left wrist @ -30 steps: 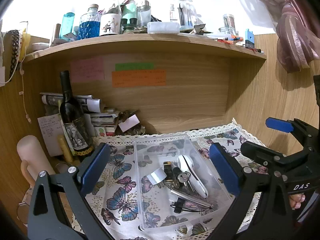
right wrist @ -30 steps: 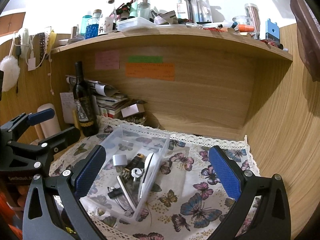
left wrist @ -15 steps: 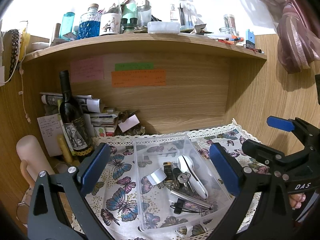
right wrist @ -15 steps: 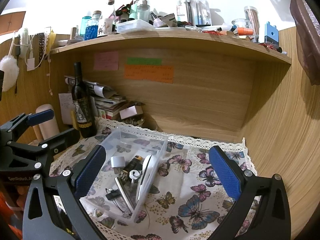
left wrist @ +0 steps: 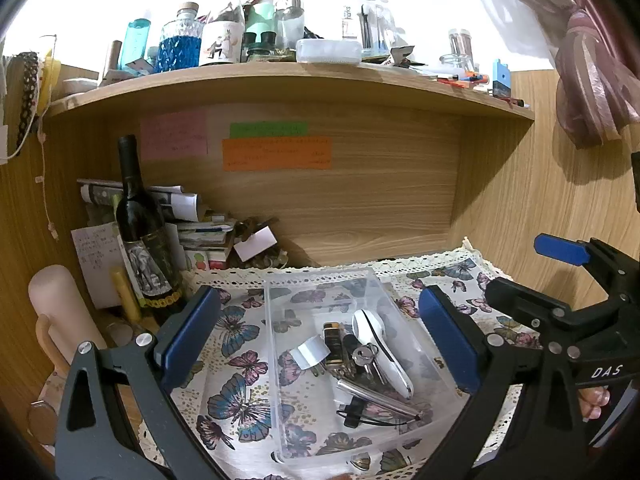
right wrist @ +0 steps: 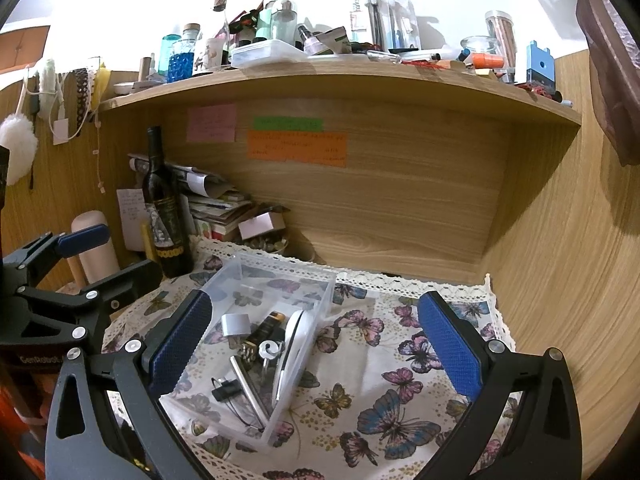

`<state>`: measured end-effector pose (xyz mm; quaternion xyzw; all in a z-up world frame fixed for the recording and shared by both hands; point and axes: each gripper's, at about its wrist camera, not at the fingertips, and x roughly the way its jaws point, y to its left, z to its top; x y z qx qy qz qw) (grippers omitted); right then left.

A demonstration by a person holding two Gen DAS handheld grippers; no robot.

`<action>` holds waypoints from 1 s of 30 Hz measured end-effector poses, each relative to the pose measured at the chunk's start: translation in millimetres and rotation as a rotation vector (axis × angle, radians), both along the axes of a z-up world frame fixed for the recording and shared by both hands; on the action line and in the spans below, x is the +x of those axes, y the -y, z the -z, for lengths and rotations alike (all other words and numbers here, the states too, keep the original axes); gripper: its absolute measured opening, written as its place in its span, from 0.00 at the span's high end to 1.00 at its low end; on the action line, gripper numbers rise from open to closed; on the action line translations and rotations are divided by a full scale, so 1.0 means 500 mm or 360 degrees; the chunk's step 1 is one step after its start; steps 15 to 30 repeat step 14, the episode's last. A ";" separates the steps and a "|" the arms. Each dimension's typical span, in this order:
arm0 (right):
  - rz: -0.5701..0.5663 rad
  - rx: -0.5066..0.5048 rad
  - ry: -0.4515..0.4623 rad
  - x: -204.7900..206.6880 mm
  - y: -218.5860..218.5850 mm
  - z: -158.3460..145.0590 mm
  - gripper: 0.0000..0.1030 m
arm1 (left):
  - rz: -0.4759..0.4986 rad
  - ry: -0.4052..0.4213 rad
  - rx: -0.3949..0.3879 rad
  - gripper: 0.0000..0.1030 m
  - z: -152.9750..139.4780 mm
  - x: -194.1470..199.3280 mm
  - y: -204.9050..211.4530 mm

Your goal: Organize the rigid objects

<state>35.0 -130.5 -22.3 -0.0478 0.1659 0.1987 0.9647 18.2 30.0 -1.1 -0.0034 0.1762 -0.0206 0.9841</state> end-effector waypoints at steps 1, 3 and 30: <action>0.0002 0.0001 -0.0001 0.000 0.001 0.000 0.00 | 0.0015 -0.0010 -0.0007 0.02 0.001 0.002 0.001; 0.0010 0.0005 -0.0004 -0.001 0.000 0.000 0.00 | 0.0034 -0.0023 -0.0010 0.02 0.003 0.004 0.003; 0.0047 0.0029 -0.0026 0.003 0.007 0.000 0.00 | 0.0033 -0.0042 -0.0048 0.02 0.008 0.012 -0.003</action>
